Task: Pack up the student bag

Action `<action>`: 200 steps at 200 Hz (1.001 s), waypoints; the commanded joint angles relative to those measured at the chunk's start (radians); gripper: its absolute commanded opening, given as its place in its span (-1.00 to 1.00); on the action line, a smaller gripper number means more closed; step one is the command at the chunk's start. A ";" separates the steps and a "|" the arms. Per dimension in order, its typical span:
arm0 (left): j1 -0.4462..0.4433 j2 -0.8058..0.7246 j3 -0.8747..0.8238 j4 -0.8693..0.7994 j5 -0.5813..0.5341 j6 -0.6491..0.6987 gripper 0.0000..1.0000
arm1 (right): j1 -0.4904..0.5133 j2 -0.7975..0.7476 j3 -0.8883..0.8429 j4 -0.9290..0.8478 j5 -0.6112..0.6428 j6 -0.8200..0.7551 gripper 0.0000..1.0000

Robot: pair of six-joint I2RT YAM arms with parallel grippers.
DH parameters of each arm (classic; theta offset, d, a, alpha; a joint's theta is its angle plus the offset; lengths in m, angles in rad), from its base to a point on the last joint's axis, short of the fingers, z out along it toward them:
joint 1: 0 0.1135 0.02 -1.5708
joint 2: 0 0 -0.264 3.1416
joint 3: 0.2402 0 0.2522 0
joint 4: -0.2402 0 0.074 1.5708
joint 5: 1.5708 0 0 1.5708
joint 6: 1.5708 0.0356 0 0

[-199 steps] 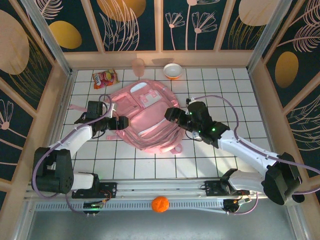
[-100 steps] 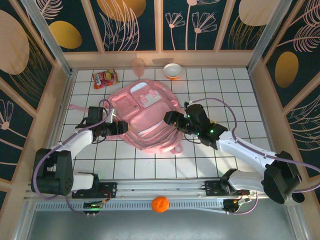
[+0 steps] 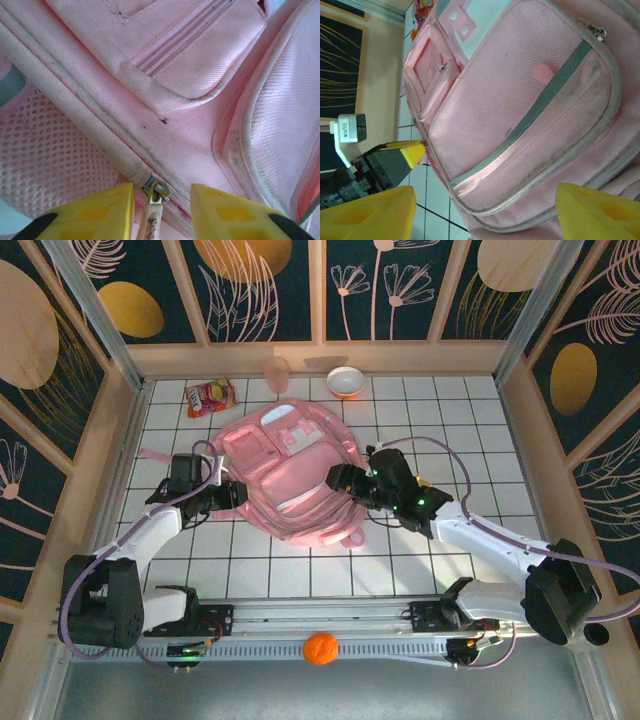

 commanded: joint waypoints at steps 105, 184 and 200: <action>0.001 -0.060 -0.025 -0.030 -0.046 0.004 -1.00 | 0.134 0.013 -0.068 0.043 0.029 0.205 0.24; -0.004 -0.105 -0.031 -0.026 0.044 0.014 -1.00 | 0.260 0.164 -0.134 0.310 0.110 0.475 0.03; -0.010 -0.109 -0.031 -0.029 0.044 0.016 -1.00 | 0.247 0.221 -0.111 0.363 0.126 0.469 0.00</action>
